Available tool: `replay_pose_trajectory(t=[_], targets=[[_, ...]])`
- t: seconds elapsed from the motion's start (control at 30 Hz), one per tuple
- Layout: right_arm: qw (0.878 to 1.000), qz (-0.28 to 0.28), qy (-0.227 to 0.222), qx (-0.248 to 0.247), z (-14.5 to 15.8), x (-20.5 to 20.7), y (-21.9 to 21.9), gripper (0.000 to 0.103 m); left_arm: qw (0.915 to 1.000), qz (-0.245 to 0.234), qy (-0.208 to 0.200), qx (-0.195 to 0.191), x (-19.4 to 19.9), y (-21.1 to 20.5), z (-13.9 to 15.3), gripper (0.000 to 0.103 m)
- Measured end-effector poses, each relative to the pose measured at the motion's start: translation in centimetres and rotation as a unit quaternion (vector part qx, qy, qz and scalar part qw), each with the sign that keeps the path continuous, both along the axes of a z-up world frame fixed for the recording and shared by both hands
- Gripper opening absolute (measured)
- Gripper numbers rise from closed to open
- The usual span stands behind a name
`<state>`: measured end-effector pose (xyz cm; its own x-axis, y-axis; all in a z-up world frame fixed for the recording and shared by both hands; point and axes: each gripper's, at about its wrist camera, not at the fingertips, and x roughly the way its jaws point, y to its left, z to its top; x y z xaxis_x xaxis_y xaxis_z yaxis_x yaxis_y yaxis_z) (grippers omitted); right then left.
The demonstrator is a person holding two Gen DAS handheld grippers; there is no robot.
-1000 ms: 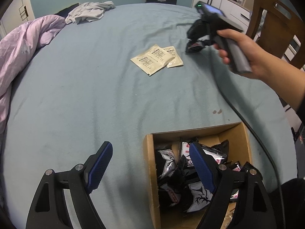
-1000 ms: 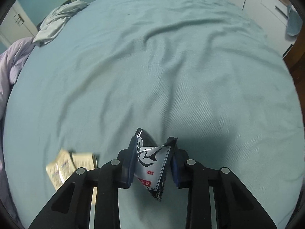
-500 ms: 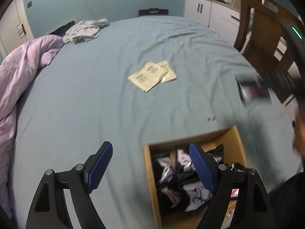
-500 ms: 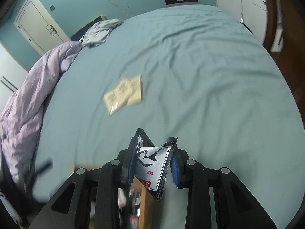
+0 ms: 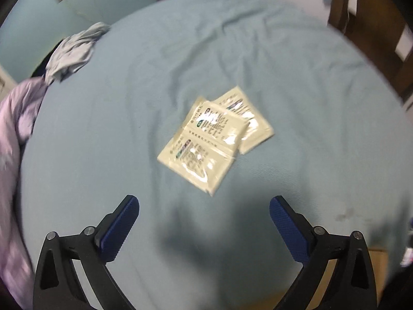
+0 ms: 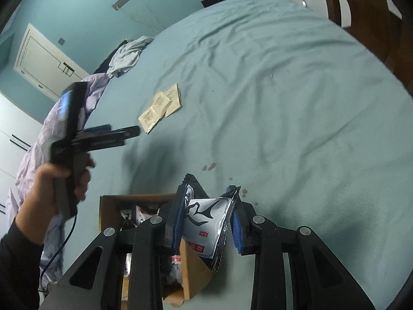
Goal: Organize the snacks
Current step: 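Move the left gripper to the tan sachets and grasp one, then lower the tan sachet into the box and open the left gripper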
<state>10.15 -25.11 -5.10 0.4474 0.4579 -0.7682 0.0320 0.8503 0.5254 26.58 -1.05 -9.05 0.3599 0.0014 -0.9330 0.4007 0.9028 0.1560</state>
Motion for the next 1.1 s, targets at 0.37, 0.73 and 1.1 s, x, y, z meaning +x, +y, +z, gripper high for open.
replay_pose_trajectory(t=[0.37, 0.73, 1.1], targets=[[0.998, 0.018, 0.009, 0.052, -1.8, 2.3, -0.5, 0.029, 0.9975, -0.058, 0.04, 0.003, 5.5, -0.8, -4.9, 0.103], [0.999, 0.018, -0.007, 0.046, -1.7, 2.4, -0.3, 0.029, 0.9949, -0.052, 0.065, -0.057, 4.6, 0.1, -2.3, 0.025], [0.999, -0.006, -0.039, 0.015, -0.3, 0.3, -0.5, 0.029, 0.9949, 0.047, 0.033, -0.083, -5.6, 5.6, 7.0, 0.003]])
